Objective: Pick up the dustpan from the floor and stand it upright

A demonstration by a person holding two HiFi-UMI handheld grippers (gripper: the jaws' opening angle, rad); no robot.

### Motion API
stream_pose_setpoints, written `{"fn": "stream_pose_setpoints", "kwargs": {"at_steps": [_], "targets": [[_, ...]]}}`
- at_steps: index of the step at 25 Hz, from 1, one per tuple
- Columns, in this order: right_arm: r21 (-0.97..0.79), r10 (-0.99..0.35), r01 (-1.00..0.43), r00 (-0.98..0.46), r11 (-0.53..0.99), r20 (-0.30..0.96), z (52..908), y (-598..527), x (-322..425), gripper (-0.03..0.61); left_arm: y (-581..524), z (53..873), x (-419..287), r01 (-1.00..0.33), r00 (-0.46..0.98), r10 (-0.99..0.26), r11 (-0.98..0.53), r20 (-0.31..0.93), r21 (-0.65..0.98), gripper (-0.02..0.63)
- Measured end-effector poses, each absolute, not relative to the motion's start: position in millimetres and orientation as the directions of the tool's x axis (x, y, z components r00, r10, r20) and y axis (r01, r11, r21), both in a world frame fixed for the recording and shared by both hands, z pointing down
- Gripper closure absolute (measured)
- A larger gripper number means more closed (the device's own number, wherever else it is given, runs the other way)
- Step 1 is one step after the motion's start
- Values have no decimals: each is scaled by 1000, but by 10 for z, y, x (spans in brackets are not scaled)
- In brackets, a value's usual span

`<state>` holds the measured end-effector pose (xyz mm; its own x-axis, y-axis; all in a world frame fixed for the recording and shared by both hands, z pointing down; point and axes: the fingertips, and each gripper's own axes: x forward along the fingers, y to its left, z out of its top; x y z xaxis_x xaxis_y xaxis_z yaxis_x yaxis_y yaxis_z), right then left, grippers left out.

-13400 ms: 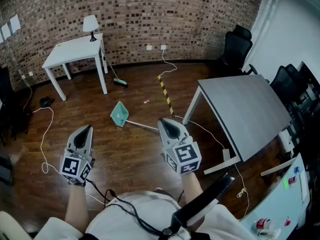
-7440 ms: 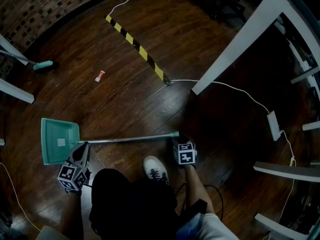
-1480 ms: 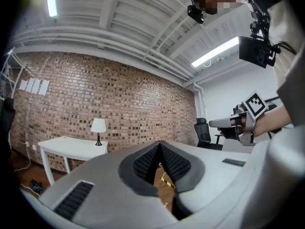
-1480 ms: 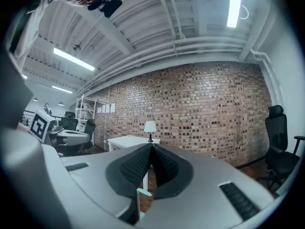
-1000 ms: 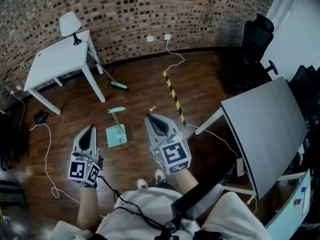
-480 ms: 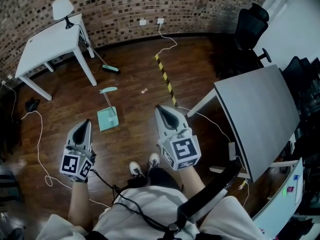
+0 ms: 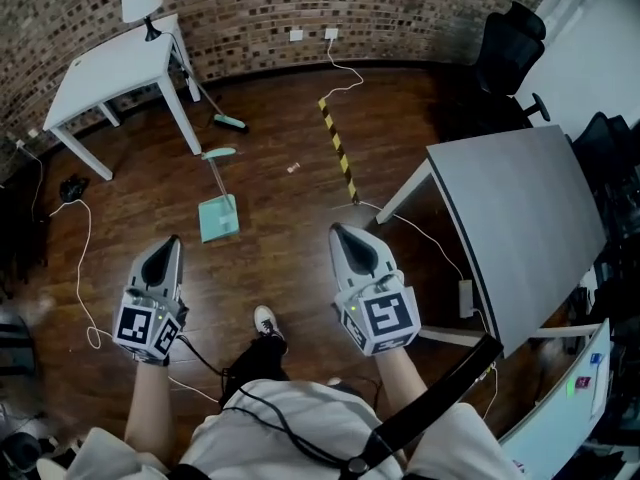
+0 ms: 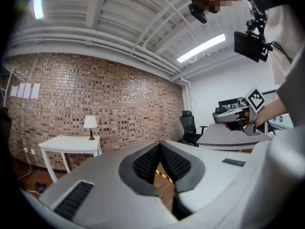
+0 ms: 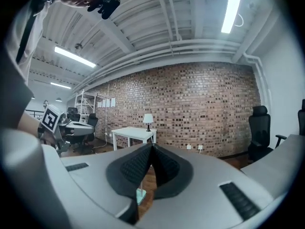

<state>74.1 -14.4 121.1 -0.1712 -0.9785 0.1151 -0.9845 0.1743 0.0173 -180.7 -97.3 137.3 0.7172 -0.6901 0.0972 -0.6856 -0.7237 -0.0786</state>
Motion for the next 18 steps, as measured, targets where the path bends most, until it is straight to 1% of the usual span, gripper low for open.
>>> {"fn": "stream_pose_setpoints", "kwargs": {"at_steps": [3,8,12,14,18], "targets": [[9,-976,-979,-205,206,75,1157,311,694,594,-533,1222,-1773,-705,696,-715,-697,60,-131,620],[6,-958,-959,-283,284,47,1100,1529,726,594,709,1170,-1573,-749,655,-755,-654,25,-109,620],[-19,-938,-944,-330,330,104,1241,2409,869,594,1727,1274,-1250,-704,699,-713,-700,62,-115,620],[-25,-934,-942,-334,333,125,1288,2698,913,595,2071,1224,-1202,-691,709,-702,-711,66,-128,620],[-33,-941,-947,-322,320,105,1215,3049,818,595,2410,1012,-1316,-711,693,-719,-692,45,-125,620]]}}
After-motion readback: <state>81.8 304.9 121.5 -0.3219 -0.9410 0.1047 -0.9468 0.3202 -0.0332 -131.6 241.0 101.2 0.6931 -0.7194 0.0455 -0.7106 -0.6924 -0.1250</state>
